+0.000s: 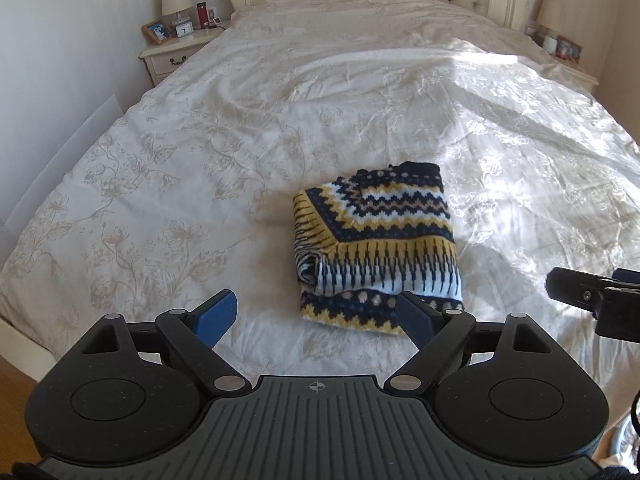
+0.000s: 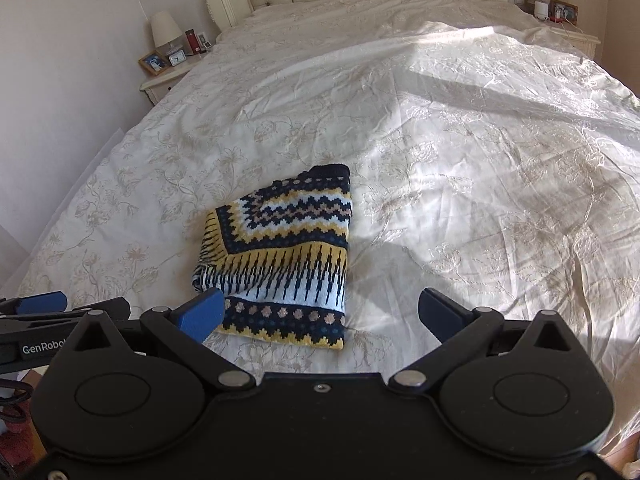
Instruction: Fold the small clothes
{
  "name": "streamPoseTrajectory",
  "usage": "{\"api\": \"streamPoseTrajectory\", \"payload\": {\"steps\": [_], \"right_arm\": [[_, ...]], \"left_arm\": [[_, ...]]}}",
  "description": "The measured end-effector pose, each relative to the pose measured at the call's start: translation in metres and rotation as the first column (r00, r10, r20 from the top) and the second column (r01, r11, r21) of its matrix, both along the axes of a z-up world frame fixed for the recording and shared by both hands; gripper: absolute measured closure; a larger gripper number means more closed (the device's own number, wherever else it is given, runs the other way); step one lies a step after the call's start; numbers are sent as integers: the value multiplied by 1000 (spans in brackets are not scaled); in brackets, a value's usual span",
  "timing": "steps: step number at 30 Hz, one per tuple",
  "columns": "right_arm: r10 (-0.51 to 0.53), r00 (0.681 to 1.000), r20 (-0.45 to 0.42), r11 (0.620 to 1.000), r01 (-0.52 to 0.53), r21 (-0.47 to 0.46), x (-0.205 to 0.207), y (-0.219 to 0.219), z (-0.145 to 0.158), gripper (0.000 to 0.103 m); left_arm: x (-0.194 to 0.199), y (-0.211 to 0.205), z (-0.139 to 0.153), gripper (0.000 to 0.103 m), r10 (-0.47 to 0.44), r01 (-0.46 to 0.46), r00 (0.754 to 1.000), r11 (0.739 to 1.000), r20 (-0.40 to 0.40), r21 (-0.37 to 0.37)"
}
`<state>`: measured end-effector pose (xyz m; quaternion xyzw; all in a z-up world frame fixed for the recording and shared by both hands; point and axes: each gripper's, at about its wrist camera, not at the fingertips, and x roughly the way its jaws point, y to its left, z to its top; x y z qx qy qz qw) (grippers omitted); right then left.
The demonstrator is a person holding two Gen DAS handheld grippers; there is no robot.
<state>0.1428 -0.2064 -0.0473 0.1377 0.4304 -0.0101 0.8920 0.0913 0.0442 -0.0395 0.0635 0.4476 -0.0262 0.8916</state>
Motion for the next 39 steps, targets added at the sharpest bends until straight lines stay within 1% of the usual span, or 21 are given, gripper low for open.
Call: {"api": "streamPoseTrajectory", "payload": {"steps": [6, 13, 26, 39], "right_arm": [[-10, 999, -48, 1000, 10, 1, -5, 3, -8, 1], [-4, 999, -47, 1000, 4, -2, -8, 11, -7, 1], [-7, 999, -47, 1000, 6, -16, -17, 12, -4, 1], [22, 998, -56, 1000, -23, -19, -25, 18, -7, 1]], "left_arm": [[-8, 7, -5, 16, 4, -4, 1000, 1000, -20, 6], [-12, 12, -5, 16, 10, -10, 1000, 1000, -30, 0], [-21, 13, -10, 16, 19, -19, 999, 1000, -51, -11], [-30, 9, -16, 16, 30, -31, 997, 999, -77, -16]]}}
